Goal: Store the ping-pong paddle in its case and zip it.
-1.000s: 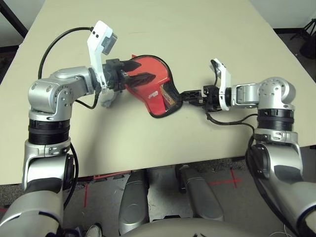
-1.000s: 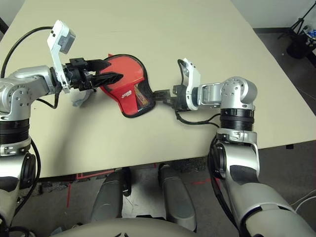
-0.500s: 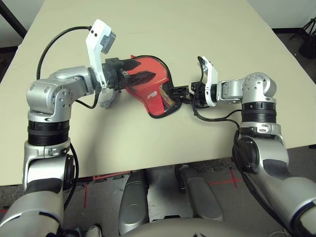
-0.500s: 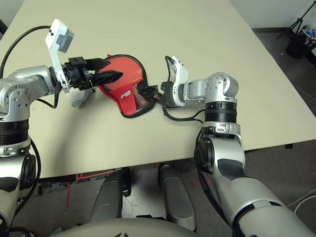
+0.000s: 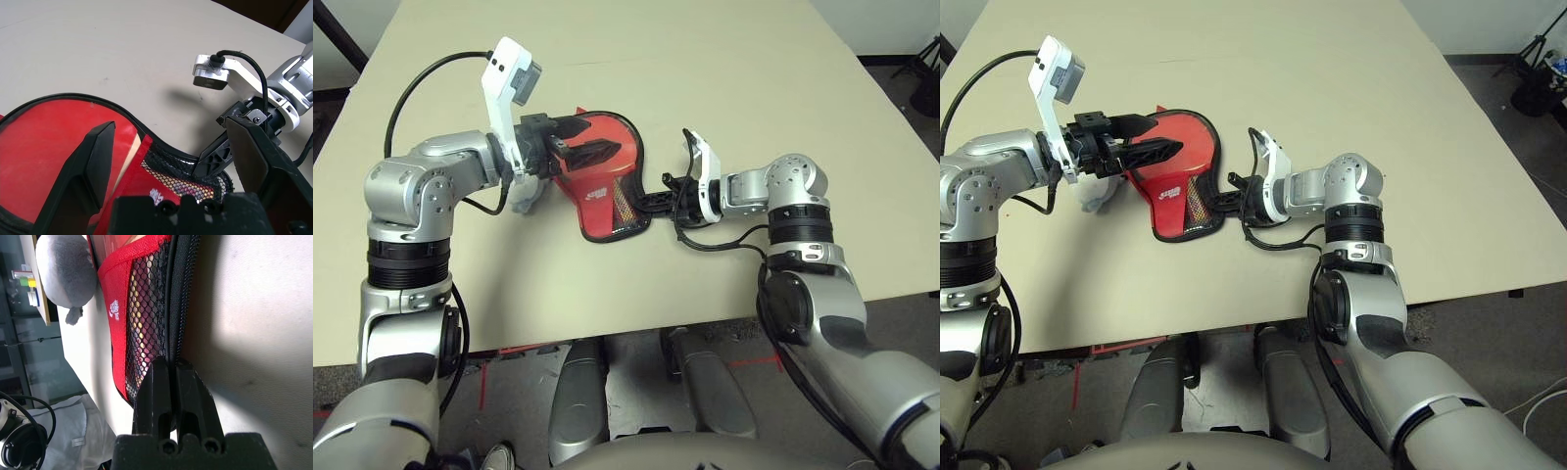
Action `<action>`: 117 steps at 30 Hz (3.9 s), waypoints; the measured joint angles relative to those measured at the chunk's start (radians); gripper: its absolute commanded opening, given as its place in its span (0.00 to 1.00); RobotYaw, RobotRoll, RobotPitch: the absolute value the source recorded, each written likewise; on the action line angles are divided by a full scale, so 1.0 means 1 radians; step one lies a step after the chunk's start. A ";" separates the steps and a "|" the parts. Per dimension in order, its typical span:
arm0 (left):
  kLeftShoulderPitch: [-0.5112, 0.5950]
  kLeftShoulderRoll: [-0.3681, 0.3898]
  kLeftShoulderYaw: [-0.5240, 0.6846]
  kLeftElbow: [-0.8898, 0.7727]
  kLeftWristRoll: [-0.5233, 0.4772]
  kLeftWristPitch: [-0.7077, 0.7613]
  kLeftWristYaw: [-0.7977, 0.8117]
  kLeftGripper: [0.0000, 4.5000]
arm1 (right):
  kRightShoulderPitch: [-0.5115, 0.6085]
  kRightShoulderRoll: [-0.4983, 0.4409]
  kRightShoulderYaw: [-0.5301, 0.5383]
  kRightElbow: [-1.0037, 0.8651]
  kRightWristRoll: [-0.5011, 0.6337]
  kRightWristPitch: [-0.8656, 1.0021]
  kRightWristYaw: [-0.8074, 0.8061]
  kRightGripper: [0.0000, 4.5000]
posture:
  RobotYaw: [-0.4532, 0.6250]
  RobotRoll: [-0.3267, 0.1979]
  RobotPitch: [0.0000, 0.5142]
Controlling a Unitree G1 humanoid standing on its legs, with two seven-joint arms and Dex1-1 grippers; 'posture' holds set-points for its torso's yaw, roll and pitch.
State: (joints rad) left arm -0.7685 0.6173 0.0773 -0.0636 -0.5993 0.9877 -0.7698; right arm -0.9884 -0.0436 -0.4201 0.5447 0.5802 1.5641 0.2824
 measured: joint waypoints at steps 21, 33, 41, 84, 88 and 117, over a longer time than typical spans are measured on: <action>-0.002 -0.012 -0.013 0.041 0.009 -0.030 -0.002 1.00 | 0.606 -0.588 0.334 -0.523 1.257 -0.119 -0.541 0.01 | 0.41 0.62 0.46; -0.011 -0.019 -0.038 0.074 0.014 -0.055 -0.021 1.00 | 0.726 -0.649 0.445 -0.703 1.388 -0.381 -0.660 0.36 | 0.40 0.62 0.46; -0.016 -0.007 -0.039 0.080 0.017 -0.065 -0.027 1.00 | 0.721 -0.890 0.433 -0.734 1.405 -0.337 -0.529 0.99 | 0.41 0.62 0.45; -0.077 0.112 -0.057 0.199 0.102 -0.134 -0.126 1.00 | 0.209 -0.489 0.990 -0.661 -0.118 -0.726 0.434 0.99 | 0.46 0.62 0.45; -0.074 0.175 -0.079 0.206 0.128 -0.133 -0.172 1.00 | 0.209 -0.486 0.996 -0.648 -0.189 -0.766 0.479 0.99 | 0.46 0.62 0.44; 0.040 0.129 -0.282 0.317 0.420 -0.424 -0.289 0.72 | 0.222 -0.394 0.932 -0.585 -0.370 -0.783 0.547 1.00 | 0.43 0.62 0.43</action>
State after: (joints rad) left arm -0.7280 0.7461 -0.2050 0.2533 -0.1798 0.5639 -1.0586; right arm -0.7669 -0.4380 0.5115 -0.0402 0.2100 0.7809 0.8294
